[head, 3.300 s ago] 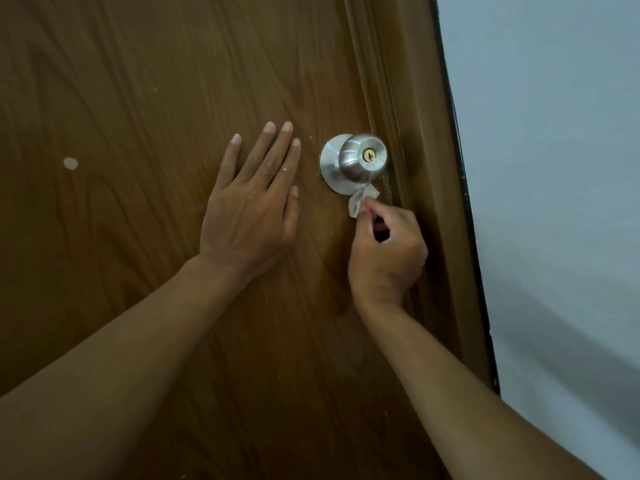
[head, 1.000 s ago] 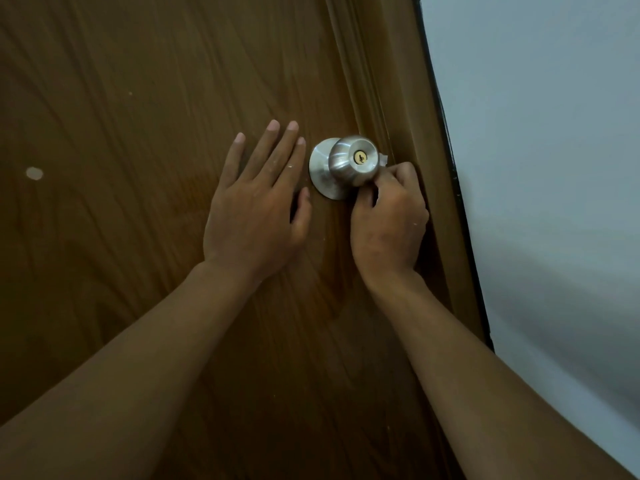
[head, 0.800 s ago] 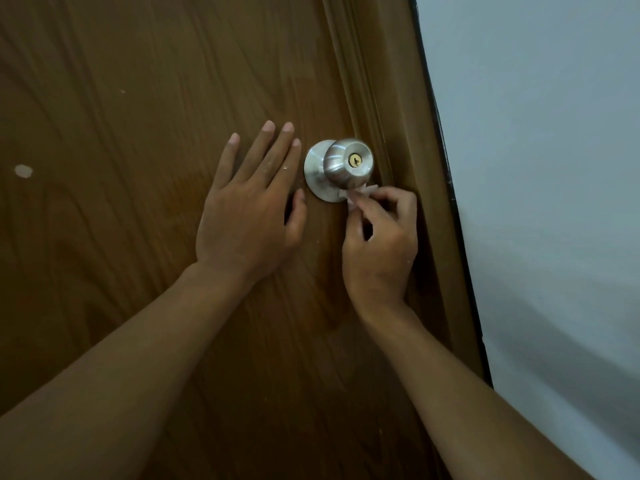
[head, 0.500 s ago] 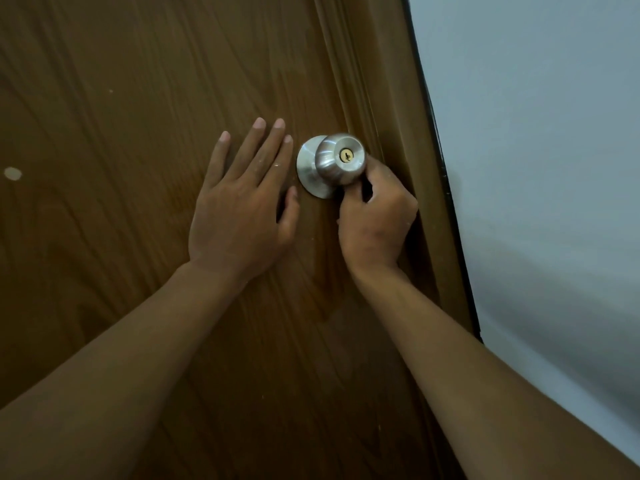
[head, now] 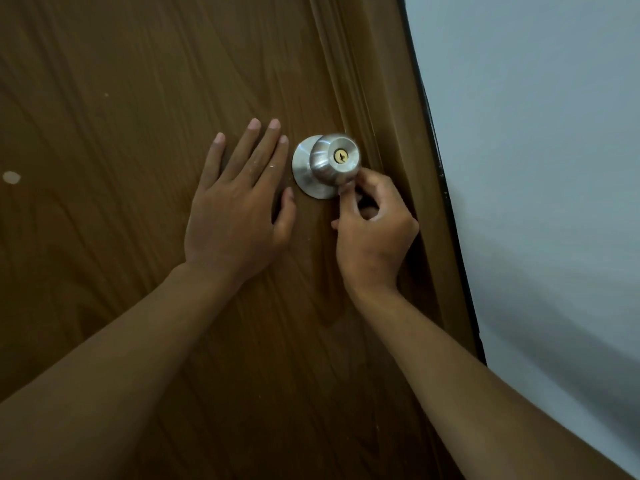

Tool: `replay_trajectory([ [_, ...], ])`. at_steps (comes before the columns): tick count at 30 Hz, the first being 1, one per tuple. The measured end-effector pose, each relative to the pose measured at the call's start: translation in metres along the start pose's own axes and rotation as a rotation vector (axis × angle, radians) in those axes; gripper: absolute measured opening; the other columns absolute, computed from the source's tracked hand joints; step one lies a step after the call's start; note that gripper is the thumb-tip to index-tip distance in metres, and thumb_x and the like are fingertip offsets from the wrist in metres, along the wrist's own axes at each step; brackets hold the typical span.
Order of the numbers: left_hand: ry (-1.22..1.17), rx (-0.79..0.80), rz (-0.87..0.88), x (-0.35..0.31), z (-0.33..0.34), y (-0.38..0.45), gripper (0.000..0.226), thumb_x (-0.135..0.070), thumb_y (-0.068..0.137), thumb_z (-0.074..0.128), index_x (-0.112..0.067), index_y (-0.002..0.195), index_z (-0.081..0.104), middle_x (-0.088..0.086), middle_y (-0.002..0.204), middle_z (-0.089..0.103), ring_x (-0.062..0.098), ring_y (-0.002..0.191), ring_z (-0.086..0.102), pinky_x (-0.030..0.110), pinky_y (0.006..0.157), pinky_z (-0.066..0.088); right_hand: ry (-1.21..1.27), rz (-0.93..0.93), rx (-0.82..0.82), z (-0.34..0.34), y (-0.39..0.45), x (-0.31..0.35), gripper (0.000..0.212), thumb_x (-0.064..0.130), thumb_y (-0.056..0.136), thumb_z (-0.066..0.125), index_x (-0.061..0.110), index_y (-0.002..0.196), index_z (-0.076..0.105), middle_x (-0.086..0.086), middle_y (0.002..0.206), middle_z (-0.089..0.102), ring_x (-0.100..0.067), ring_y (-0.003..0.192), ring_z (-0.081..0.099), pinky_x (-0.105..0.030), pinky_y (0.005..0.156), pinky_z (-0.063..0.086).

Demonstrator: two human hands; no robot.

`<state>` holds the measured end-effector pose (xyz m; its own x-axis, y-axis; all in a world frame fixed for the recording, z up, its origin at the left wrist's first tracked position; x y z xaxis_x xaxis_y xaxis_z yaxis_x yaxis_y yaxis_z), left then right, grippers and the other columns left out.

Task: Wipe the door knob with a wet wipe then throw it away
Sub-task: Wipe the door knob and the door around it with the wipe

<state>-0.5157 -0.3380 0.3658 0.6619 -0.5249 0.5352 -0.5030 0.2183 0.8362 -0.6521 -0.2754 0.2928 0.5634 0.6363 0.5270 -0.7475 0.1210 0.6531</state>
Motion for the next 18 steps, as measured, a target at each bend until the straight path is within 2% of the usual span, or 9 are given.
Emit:
replay_trajectory([
  [4,0.004,0.010,0.000,0.000,0.000,0.000,0.058,-0.032,0.104,0.043,-0.005,0.155,0.039,0.011,0.165,0.031,0.024,0.155,0.023,0.050,0.127,0.016,0.000,-0.061,0.019,-0.003,0.010,0.008,0.023,0.007,0.088,0.073,0.011,0.110,0.066,0.004,0.101,0.072,-0.003,0.094,0.068,-0.010,0.076,0.055],
  [8,0.014,0.007,-0.002,0.000,0.000,0.000,0.058,-0.032,0.104,0.043,-0.005,0.155,0.040,0.010,0.164,0.031,0.024,0.155,0.024,0.050,0.127,0.016,-0.039,-0.065,-0.013,0.003,0.011,0.013,0.022,0.010,0.091,0.069,0.011,0.113,0.070,0.003,0.107,0.073,-0.002,0.098,0.065,-0.001,0.080,0.046],
  [11,0.011,-0.006,0.003,0.000,0.000,0.000,0.057,-0.031,0.103,0.045,-0.005,0.154,0.041,0.010,0.164,0.033,0.024,0.154,0.026,0.049,0.127,0.017,-0.071,-0.073,0.034,0.002,-0.007,0.009,0.021,0.012,0.093,0.068,0.010,0.113,0.073,0.000,0.110,0.073,-0.003,0.102,0.065,-0.001,0.084,0.045],
  [14,0.019,-0.001,0.001,0.000,0.000,0.000,0.058,-0.032,0.104,0.045,-0.005,0.154,0.041,0.011,0.164,0.033,0.025,0.154,0.025,0.049,0.127,0.016,-0.072,-0.115,0.083,0.002,-0.014,0.008,0.016,0.007,0.091,0.069,0.006,0.107,0.075,-0.003,0.109,0.070,0.000,0.098,0.061,0.000,0.081,0.045],
  [18,0.015,0.015,0.004,0.000,0.000,0.001,0.058,-0.032,0.104,0.043,-0.005,0.156,0.039,0.011,0.165,0.031,0.024,0.155,0.023,0.049,0.127,0.014,-0.072,-0.068,-0.025,0.001,-0.002,0.003,0.012,0.005,0.090,0.070,0.005,0.101,0.075,-0.001,0.101,0.068,0.001,0.089,0.059,-0.002,0.077,0.046],
])
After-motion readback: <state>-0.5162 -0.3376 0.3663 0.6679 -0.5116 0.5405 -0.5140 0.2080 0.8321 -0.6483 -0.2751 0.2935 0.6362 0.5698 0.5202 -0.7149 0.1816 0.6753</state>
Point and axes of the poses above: each hand's wrist, its own y-axis towards the middle knuckle, its own z-axis out of the palm, x = y × z, the point moved 6 cm from there along y, towards the middle knuckle
